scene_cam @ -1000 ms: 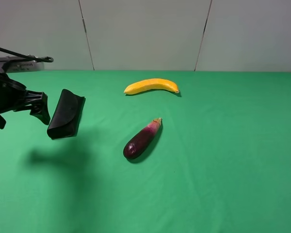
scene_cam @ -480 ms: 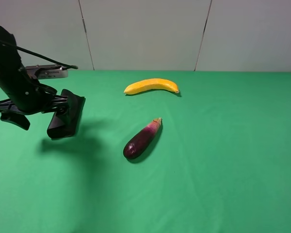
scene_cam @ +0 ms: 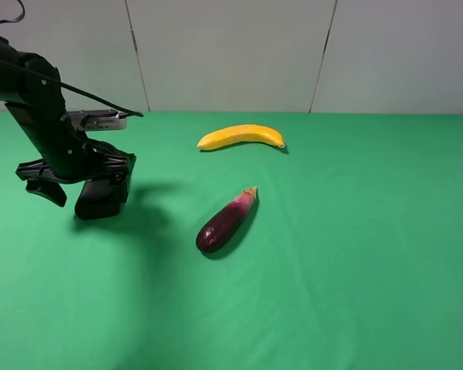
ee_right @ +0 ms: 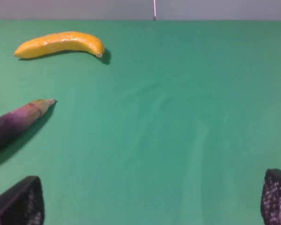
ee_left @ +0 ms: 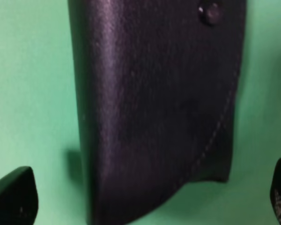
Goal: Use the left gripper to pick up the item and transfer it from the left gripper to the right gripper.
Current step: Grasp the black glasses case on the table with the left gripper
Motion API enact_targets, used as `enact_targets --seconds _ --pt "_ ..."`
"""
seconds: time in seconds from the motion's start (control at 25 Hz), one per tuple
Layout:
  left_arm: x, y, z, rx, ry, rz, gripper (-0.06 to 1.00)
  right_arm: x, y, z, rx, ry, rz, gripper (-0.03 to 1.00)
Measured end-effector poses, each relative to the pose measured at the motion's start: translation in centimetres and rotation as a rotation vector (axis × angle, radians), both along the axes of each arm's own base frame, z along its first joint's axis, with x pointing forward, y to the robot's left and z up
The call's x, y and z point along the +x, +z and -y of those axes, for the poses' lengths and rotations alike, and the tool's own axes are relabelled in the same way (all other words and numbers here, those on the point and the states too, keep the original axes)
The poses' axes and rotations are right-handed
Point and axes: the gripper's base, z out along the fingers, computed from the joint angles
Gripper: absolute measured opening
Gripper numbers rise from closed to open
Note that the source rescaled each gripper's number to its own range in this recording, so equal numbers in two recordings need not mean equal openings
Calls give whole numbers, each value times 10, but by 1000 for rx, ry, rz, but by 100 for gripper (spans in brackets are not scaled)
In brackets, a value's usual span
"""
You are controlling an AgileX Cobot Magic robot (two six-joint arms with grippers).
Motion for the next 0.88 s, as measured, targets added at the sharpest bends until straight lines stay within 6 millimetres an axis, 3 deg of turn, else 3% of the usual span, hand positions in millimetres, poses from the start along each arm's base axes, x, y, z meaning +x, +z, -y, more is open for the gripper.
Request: enact_targets --seconds 0.56,0.88 --pt "10 -25 3 2 -6 2 100 0 0 0 0 0 0 100" --pt "11 -26 3 5 -9 0 97 0 0 0 0 0 0 100"
